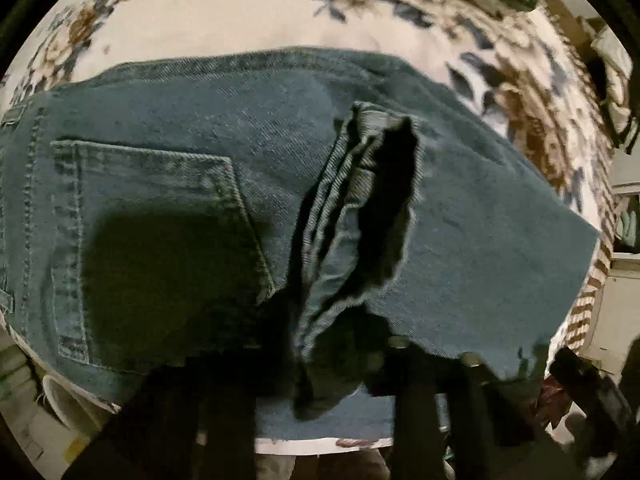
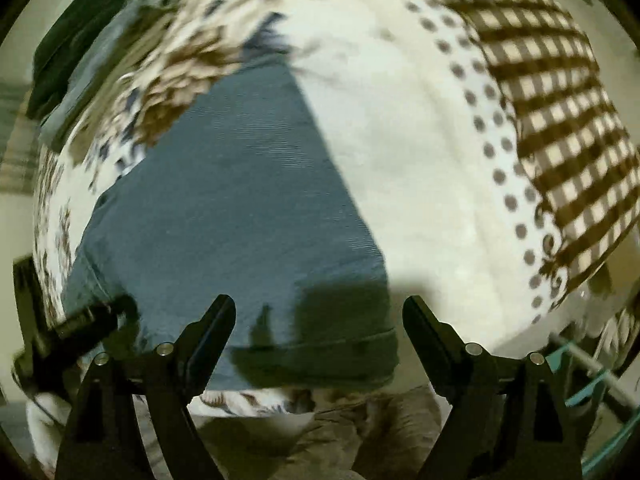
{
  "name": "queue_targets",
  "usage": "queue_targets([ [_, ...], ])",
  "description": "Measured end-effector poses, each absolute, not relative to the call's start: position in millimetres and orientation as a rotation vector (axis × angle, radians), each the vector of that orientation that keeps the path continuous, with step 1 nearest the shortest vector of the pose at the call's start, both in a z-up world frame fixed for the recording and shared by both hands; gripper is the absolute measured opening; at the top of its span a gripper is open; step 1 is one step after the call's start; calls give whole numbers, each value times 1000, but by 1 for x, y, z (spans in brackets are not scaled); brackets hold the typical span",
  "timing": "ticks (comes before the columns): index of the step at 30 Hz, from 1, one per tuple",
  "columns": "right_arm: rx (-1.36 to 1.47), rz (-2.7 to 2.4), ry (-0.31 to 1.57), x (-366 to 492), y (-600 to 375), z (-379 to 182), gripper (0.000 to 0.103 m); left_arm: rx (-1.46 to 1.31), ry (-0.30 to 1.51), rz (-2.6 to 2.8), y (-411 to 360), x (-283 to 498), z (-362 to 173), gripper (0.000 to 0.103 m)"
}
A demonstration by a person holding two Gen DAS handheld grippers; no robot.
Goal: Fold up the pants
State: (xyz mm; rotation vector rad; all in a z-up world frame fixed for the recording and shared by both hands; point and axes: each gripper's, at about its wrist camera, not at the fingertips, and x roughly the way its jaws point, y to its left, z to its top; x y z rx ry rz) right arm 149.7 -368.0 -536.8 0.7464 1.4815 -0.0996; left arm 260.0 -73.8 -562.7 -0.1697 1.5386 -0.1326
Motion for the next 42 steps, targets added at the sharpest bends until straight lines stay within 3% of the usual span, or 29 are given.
queue_targets([
  [7,727,-102,1540,153,-360,-551,88,-461,1578,-196,-33,247,-526,13],
  [12,679,-96,1572,164,-353,-552,88,-571,1634,-154,-16,240,-546,13],
  [17,590,-96,1616,182,-337,-553,88,-532,1687,-129,-6,245,-583,15],
  [21,498,-96,1626,193,-320,-549,88,-433,1665,-143,-12,246,-571,19],
  [28,344,-132,1564,203,-283,-518,94,-422,1482,-103,7,230,-516,58],
  [30,326,-137,1516,205,-272,-502,94,-493,1387,-81,34,221,-498,76],
  [32,326,-133,1462,206,-258,-486,94,-617,1318,-39,70,208,-493,84],
  [37,349,-25,1411,209,-219,-478,95,-957,1205,154,157,180,-526,84],
  [42,346,56,1457,222,-179,-505,95,-1227,1066,275,189,167,-569,84],
])
